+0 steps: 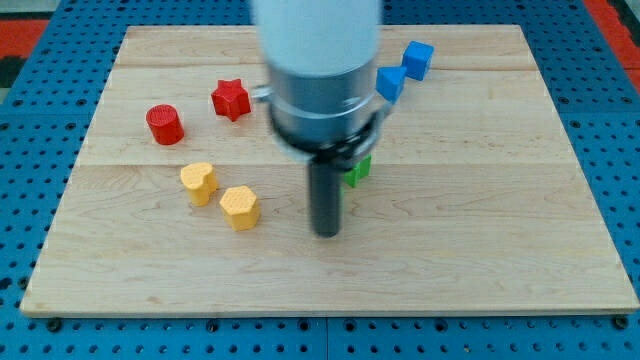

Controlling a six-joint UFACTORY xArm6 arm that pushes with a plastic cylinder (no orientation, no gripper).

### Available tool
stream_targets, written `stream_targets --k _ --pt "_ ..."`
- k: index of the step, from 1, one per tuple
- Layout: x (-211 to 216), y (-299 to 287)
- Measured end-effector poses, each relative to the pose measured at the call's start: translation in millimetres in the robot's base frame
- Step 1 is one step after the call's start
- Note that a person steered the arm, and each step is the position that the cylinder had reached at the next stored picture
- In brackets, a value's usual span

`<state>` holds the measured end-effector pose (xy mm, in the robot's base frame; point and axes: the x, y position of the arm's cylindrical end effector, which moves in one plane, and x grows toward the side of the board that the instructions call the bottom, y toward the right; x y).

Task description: Push the green blocks and red blocks slightly diagonal to each other

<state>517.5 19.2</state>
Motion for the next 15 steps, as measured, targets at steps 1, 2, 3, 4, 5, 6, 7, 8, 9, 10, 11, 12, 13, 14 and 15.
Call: stream_targets --k 1,2,3,4,5,6,7,8,9,10,11,12,13,14,15 --pt "-43 14" --pt "8 7" --pt "-13 -41" --pt "-63 -38" --pt "-63 -22" --pt "-72 -108" --pt "-82 -183" --pt "-93 -240" --pt "-100 -238" --pt "-114 -165" --pt "-132 -132" --pt "-104 -158" --pt "-102 -224" --pt "-123 -210" --pt "-146 -160"
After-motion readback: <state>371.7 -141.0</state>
